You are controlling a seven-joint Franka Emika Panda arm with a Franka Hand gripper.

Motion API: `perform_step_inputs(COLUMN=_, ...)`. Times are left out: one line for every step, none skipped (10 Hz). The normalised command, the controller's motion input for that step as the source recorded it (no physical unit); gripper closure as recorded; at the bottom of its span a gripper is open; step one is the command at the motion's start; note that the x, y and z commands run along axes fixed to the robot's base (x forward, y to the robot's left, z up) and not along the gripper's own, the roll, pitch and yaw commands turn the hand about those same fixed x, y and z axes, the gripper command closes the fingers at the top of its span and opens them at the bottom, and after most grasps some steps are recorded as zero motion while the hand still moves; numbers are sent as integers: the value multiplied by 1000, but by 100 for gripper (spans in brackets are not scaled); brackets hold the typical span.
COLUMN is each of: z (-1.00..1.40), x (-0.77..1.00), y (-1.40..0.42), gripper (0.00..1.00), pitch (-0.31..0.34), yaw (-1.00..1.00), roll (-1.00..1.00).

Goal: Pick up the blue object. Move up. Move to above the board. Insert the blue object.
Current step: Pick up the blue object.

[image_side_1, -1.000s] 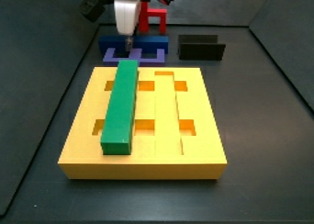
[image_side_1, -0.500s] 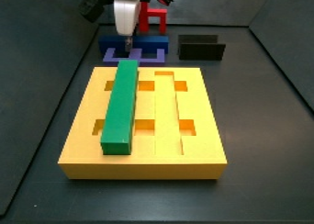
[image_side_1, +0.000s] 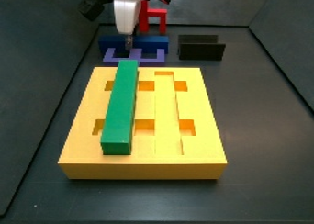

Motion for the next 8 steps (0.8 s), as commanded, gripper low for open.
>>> perform_step_inputs(z=0, x=0, y=0, gripper=100, pitch=0, yaw=0, roll=0)
perform_step_inputs(z=0, x=0, y=0, gripper=100, pitch=0, yaw=0, roll=0)
perform_step_inputs(z=0, x=0, y=0, gripper=100, pitch=0, yaw=0, roll=0)
perform_step_inputs(z=0, x=0, y=0, gripper=100, pitch=0, yaw=0, roll=0)
perform_step_inputs(z=0, x=0, y=0, gripper=100, pitch=0, yaw=0, roll=0)
perform_step_inputs(z=0, x=0, y=0, gripper=100, pitch=0, yaw=0, roll=0)
perform_step_inputs(z=0, x=0, y=0, gripper=100, pitch=0, yaw=0, roll=0)
perform_step_inputs(z=0, x=0, y=0, gripper=100, pitch=0, yaw=0, roll=0)
